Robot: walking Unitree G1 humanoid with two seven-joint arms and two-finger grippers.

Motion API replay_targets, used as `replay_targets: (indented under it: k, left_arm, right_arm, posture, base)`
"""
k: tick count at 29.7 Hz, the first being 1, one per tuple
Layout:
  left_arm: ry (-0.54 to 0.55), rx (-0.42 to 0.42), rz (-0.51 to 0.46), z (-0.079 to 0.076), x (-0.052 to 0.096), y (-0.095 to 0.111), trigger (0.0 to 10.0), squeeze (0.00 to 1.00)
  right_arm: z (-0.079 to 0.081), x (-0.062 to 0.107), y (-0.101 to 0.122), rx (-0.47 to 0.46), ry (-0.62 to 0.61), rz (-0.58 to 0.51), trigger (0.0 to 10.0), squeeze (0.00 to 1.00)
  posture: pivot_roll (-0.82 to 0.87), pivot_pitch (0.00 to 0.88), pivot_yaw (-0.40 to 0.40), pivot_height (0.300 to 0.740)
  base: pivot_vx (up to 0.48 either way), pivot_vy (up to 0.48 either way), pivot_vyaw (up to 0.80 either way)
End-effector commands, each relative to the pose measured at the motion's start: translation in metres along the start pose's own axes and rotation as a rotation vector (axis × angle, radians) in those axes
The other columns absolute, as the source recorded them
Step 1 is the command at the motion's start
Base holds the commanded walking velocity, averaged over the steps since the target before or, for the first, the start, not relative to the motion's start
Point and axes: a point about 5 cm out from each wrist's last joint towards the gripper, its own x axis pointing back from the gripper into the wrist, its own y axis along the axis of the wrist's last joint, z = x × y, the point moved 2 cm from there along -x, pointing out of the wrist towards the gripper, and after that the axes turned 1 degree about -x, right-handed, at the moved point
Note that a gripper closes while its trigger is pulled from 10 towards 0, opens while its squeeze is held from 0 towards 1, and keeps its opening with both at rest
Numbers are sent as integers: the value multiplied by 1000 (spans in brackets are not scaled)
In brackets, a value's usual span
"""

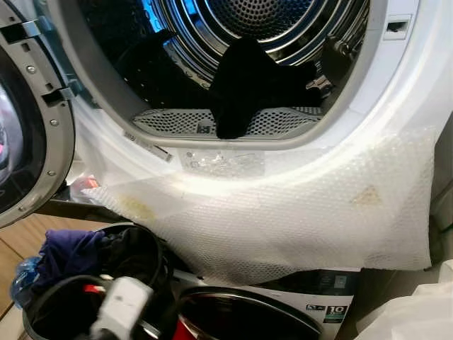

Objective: Clothes washing

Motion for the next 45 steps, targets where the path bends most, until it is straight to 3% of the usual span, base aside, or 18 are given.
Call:
replay_targets:
  k: [1,2,3,4,5,6,10,15,16,20,30,32,36,39,45]
  left_arm:
    - [93,-50,1,15,5,-1,10000,0]
    - [128,-72,0,20,6,-1,10000,0]
    - [254,-67,-15,39,8,2,10000,0]
    - [254,-67,-15,39,8,2,10000,0]
    - [393,-61,-26,61,9,2,10000,0]
    - [429,-67,-27,68,9,1,10000,0]
    - [482,-66,-29,75,9,-2,10000,0]
    - [513,71,-58,87,2,-3,10000,0]
    - [531,170,-64,95,-3,-5,10000,1000]
    - [565,182,-75,107,-8,-4,10000,1000]
    - [592,396,-86,143,-23,-4,10000,1000]
    - [589,393,-72,145,-25,-5,10000,1000]
    - [573,398,-42,160,-37,-5,10000,1000]
    - [566,479,-60,175,-53,0,10000,1000]
    - [574,539,-58,191,-64,2,10000,1000]
  right_arm:
    - [5,0,-1,8,12,4,10000,0]
    - [4,0,-1,6,10,3,10000,0]
    - [2,0,0,3,3,2,10000,0]
    - [2,0,0,3,3,2,10000,0]
    - [0,0,1,7,1,2,10000,0]
    - [0,0,1,12,2,1,10000,0]
    - [-1,0,3,31,7,-4,10000,0]
    - [-2,0,3,30,5,-4,10000,0]
    - [-2,0,4,35,7,-5,10000,0]
    - [-2,-1,5,37,8,-8,10000,0]
    - [-4,-1,8,44,6,-18,10000,0]
    - [-4,-1,8,46,6,-18,10000,0]
    - [-2,-1,6,56,14,-15,10000,0]
    - [-1,-1,7,59,16,-18,10000,0]
    - [-4,-1,8,60,10,-25,10000,0]
  posture:
    - [274,0,128,740]
    - [276,0,128,740]
    - [283,0,128,740]
    - [283,0,128,740]
    - [291,0,121,740]
    - [292,0,118,740]
    - [294,0,116,740]
    - [304,0,98,740]
    - [304,0,95,740]
    - [301,0,86,740]
    - [284,0,69,740]
    - [284,0,69,740]
    - [291,0,61,740]
    - [275,0,65,740]
    - [255,0,50,740]
  base:
    - [0,0,0]
    - [0,0,0]
    - [0,0,0]
    - [0,0,0]
    - [0,0,0]
    - [0,0,0]
    - [0,0,0]
    - [0,0,0]
    - [0,0,0]
    - [0,0,0]
    - [0,0,0]
    - [0,0,0]
    - [0,0,0]
    - [0,0,0]
    - [0,0,0]
